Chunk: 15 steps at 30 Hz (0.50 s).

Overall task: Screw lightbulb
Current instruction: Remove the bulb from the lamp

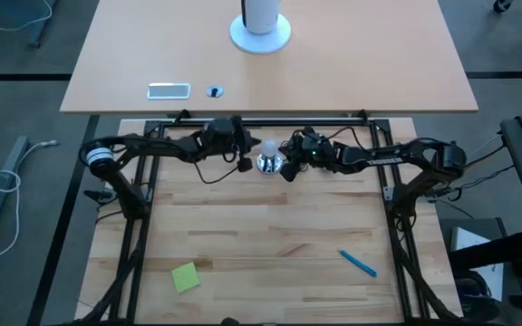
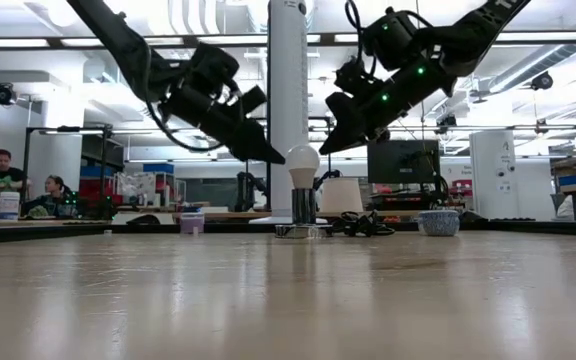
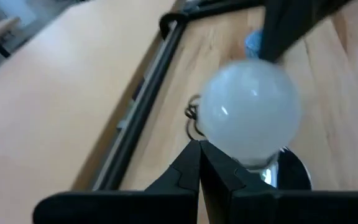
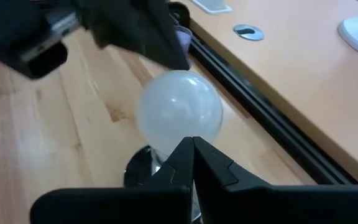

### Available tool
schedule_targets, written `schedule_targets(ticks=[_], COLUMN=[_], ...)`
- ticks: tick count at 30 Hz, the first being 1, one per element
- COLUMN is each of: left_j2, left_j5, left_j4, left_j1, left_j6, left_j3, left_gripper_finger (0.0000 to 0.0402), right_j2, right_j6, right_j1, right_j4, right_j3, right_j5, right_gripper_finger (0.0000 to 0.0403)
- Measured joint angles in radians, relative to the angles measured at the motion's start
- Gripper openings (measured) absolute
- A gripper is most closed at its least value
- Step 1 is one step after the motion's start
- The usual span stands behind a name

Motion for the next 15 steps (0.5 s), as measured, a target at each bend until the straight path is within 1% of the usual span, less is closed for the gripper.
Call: schedule_targets(ticks=[6, 11, 13, 15], left_j2=[0.026, 0.012, -0.007, -0.029], left_j5=[0.020, 0.066, 0.074, 0.077], left_j4=[0.000, -0.023, -0.064, -0.115], left_j1=[-0.005, -0.006, -0.007, -0.008], left_j6=[-0.024, -0.034, -0.034, -0.034], left_j3=[0.000, -0.001, -0.001, -0.001], left_gripper_finger=[0.0000, 0.0000, 0.0000, 0.0000], right_j2=[0.021, 0.029, 0.030, 0.024], right_j6=[0.001, 0.002, -0.001, -0.012], right_j1=[-0.006, -0.011, -0.011, -0.011], right_j4=[0.024, 0.027, 0.024, 0.023], right_j3=[0.000, 0.000, 0.000, 0.000], right_j5=[0.004, 0.080, 0.129, 0.131], right_gripper_finger=[0.0000, 0.0000, 0.0000, 0.0000])
